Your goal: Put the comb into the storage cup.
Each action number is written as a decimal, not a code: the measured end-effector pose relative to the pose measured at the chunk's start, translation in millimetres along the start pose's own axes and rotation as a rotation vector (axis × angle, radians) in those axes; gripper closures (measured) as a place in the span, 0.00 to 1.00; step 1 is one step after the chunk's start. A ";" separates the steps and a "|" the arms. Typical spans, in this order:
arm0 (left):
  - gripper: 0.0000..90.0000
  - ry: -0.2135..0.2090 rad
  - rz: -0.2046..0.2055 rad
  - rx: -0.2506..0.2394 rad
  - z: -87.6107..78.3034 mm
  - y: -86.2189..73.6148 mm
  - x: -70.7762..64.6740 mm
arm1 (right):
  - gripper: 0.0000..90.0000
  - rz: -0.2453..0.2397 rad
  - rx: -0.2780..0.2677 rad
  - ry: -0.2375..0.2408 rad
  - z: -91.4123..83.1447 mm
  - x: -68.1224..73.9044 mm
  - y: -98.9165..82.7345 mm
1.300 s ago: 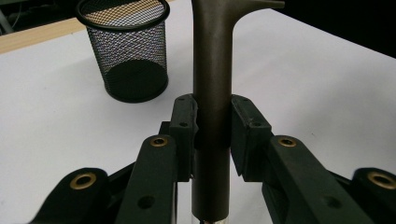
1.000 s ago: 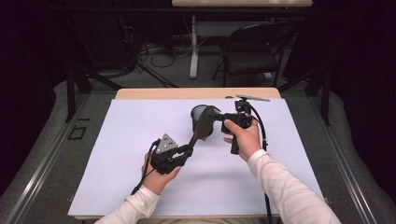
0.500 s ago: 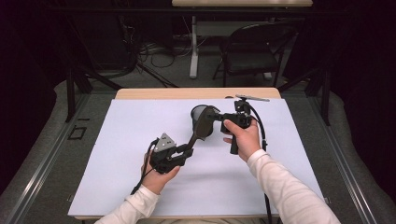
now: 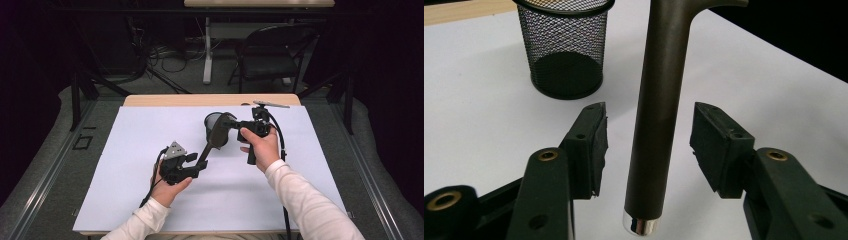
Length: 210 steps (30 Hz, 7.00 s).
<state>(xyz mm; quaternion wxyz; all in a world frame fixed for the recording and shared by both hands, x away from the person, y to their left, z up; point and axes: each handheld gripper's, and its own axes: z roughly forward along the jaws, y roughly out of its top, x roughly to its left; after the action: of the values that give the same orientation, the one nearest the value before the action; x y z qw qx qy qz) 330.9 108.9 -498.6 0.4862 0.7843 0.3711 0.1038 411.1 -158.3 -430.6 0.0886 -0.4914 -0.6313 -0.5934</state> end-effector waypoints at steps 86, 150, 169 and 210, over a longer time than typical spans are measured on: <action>0.25 0.007 -0.041 0.001 -31.1 15.6 42.6 | 0.96 -0.291 -0.055 -0.176 -21.2 40.6 52.6; 0.01 -0.022 0.058 0.014 -29.9 16.2 47.6 | 0.96 -0.299 -0.177 -0.367 0.5 36.6 106.2; 0.01 -0.020 0.056 0.017 -30.0 16.0 48.9 | 0.96 -0.261 -0.198 -0.439 9.0 19.5 109.9; 0.01 -0.024 0.059 0.020 -29.8 15.8 49.0 | 0.96 -0.204 -0.122 -0.460 47.2 -5.7 82.3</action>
<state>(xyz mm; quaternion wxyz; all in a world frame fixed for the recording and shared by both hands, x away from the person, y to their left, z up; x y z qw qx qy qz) 357.3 158.8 -480.0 0.4796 0.8008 0.3431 0.1049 496.0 -137.2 -393.3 -0.1472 -0.5517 -0.6442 -0.5089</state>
